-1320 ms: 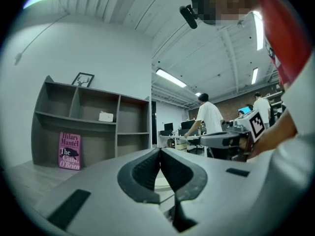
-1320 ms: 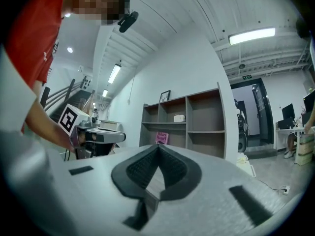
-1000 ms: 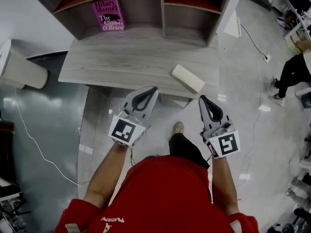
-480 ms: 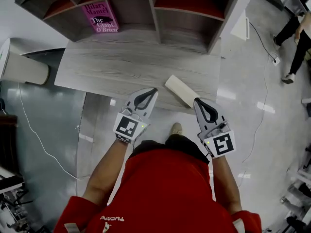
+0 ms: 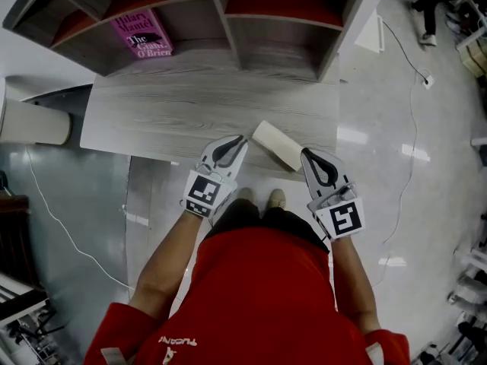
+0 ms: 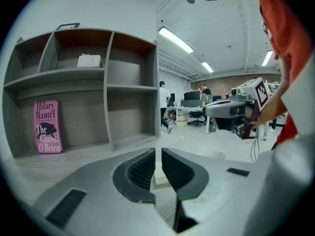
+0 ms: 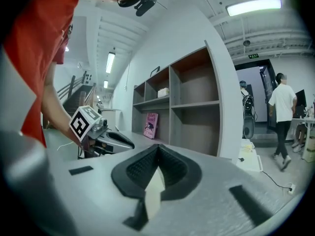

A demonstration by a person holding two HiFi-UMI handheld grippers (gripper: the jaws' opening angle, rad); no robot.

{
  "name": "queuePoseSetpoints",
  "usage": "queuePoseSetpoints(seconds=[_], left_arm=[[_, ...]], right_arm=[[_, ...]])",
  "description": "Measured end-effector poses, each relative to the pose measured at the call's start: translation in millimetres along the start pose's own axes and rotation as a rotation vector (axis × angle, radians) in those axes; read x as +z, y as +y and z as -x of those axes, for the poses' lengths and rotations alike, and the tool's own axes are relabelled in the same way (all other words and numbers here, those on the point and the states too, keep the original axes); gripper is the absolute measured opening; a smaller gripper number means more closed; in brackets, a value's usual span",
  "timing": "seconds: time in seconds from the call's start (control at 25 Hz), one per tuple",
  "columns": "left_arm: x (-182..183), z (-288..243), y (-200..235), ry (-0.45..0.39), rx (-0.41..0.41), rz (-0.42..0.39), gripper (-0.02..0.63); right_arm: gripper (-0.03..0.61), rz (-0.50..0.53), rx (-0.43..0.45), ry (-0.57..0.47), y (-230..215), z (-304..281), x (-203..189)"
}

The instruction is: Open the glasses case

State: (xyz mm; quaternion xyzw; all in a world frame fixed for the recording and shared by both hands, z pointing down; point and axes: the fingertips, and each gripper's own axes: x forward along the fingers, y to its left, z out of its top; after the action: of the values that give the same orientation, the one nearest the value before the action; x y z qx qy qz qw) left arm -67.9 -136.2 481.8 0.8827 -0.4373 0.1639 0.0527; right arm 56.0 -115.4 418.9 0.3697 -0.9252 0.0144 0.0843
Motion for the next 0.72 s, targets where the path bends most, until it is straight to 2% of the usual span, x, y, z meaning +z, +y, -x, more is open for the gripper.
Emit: queuePoseSetpoints(seconds=[0.16,0.32,0.6,0.72], left_arm=[[-15.6,-10.8,-0.6,0.068,-0.057,-0.015,0.019],[-29.1,-19.8,2.0,0.109,-0.098,-0.03,0.069],[-57.1,-33.4,0.9,0.219,-0.173,-0.047,0.118],[-67.5,-38.3,-1.7,0.267,-0.21,-0.062,0.124]], right_arm=[[0.006,0.016,-0.026,0.078,-1.1,-2.1,-11.8],[0.008,-0.003,-0.049,0.095,-0.9,-5.9,-23.9],[0.062,0.011,-0.057,0.192,2.9,-8.8,-54.3],[0.106,0.019,-0.043,0.235,7.1,-11.3,-68.6]])
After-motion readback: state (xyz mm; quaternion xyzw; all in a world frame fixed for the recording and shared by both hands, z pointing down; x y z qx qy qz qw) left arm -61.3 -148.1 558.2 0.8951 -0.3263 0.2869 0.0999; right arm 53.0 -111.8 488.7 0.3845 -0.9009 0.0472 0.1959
